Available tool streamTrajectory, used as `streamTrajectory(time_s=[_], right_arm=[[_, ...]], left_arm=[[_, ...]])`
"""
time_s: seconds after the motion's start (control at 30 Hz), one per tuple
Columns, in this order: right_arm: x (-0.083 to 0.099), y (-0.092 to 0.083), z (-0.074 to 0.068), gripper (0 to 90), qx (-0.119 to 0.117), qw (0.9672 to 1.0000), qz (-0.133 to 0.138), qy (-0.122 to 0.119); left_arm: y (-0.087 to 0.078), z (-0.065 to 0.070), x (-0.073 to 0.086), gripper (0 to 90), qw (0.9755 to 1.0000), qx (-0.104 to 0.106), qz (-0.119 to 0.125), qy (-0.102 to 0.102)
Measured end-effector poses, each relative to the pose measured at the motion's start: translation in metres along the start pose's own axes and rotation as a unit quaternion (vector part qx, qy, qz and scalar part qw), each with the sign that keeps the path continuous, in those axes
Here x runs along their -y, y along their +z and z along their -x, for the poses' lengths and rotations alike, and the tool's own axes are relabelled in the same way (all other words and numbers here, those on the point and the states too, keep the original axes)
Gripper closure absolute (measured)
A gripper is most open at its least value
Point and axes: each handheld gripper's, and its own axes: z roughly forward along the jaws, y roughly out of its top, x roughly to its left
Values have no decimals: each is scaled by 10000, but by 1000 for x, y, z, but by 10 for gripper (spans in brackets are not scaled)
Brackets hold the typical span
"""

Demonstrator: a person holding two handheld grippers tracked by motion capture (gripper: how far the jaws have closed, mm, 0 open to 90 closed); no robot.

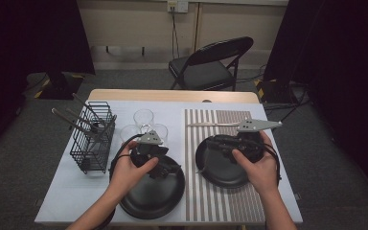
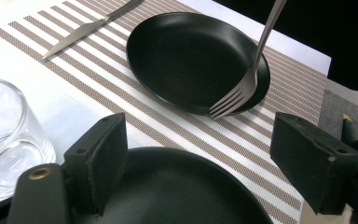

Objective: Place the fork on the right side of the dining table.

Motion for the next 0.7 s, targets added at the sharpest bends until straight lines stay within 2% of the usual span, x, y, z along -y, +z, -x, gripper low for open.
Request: streamTrajectory(time_s=[0.33,0.7], right_arm=[[10,-3,-7,788,-59,10000,-12,-50],[19,-8,-18,788,-178,9997,-104,-97]], left_arm=[[-5,-5,7,197,10000,-43,-21,-49],[-1,-5,7,198,10000,46,-69,-12]])
